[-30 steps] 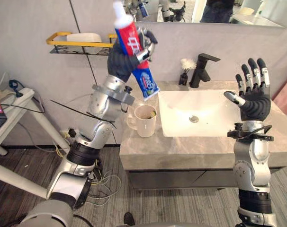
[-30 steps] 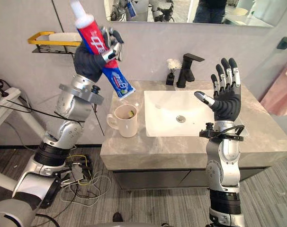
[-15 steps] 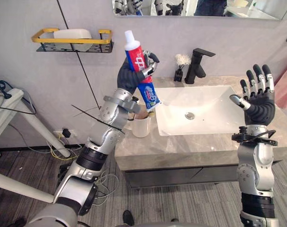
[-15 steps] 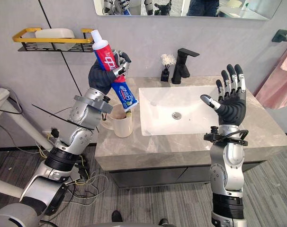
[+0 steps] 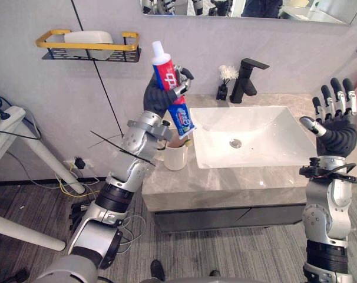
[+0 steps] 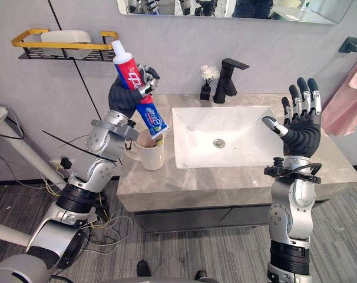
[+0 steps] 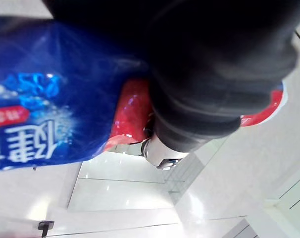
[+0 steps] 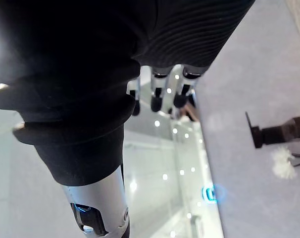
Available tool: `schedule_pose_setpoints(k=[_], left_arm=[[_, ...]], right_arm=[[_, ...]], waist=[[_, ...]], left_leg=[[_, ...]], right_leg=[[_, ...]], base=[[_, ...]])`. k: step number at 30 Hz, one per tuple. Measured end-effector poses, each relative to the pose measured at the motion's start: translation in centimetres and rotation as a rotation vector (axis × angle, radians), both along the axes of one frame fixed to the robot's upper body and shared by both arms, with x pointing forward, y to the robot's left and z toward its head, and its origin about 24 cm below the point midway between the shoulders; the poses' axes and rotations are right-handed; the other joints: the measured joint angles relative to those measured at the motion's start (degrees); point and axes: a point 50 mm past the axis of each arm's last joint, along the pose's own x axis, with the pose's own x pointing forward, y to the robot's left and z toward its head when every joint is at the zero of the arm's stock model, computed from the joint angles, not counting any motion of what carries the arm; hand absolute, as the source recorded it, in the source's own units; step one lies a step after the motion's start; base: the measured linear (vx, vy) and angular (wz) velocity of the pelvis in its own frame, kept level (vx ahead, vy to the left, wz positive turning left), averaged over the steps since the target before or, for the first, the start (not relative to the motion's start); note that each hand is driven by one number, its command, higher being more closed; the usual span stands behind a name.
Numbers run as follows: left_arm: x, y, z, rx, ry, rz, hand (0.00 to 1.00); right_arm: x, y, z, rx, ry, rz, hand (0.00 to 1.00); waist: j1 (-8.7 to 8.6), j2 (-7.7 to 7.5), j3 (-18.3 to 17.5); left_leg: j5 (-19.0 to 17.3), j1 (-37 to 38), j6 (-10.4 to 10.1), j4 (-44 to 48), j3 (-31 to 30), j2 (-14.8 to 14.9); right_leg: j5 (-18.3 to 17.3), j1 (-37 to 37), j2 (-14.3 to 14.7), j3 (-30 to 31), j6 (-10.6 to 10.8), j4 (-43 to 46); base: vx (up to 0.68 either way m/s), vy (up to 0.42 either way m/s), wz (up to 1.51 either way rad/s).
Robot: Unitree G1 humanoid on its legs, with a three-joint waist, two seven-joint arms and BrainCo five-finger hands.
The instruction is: Organize washtable
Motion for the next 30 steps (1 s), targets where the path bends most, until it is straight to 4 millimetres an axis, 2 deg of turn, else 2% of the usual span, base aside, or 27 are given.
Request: schedule_pose_setpoints(k=[13,17,23,27,30], left_arm=[[0.2,2.1,0.8,-0.018,-0.025,0.066,1.00],[0.2,2.2,0.9,-0.020,-0.028,0.066,1.00],[0.1,1.9,0.8,-0.026,-0.024,0.058,1.00],[0.2,1.9,0.7,-0.025,-0.020,0.057,1.00],[0.2,1.8,0.5,-0.024,-0.009,0.050,1.00]], right_arm=[[-0.3,-0.9,0.6,-0.051,-0.016,-0.009,0.00],[-0.4,-1.2,0.8,-0.054,-0.021,-0.012,0.00],[1.1,-0.8,1.5,-0.066,-0.008,-0.002,0.00],[1.1,-0.8,1.5,-0.061,-0.005,-0.024,0.00],[1.1,-0.8,1.5,-0.067,-0.004,-0.027,0.00]], waist=[[-0.07,-0.25,0.20],[-0.02,-0.53,0.85],[0.37,-1.71,3.33],[1.42,-1.83,4.25],[1.57,-1.67,4.38]], left_leg=[[0.08,-0.22,0.12,0.01,0.15,0.00],[0.09,-0.73,0.13,0.01,0.28,0.04],[0.11,-1.51,0.16,0.02,0.43,-0.06],[0.12,-1.56,0.17,0.04,0.38,-0.12],[0.12,-1.57,0.17,0.04,0.27,-0.14]], right_leg=[[0.39,-0.34,0.04,0.11,0.05,0.08],[0.41,-1.04,0.04,0.22,0.04,0.39],[0.56,-2.27,-0.03,0.48,0.05,1.07],[0.64,-2.27,-0.04,0.40,0.06,1.12],[0.62,-2.23,-0.04,0.32,0.06,1.11]], base=[[0.00,0.000,0.00],[0.00,0.000,-0.01],[0.01,0.021,-0.02],[0.04,0.019,0.02],[0.03,0.008,0.01]])
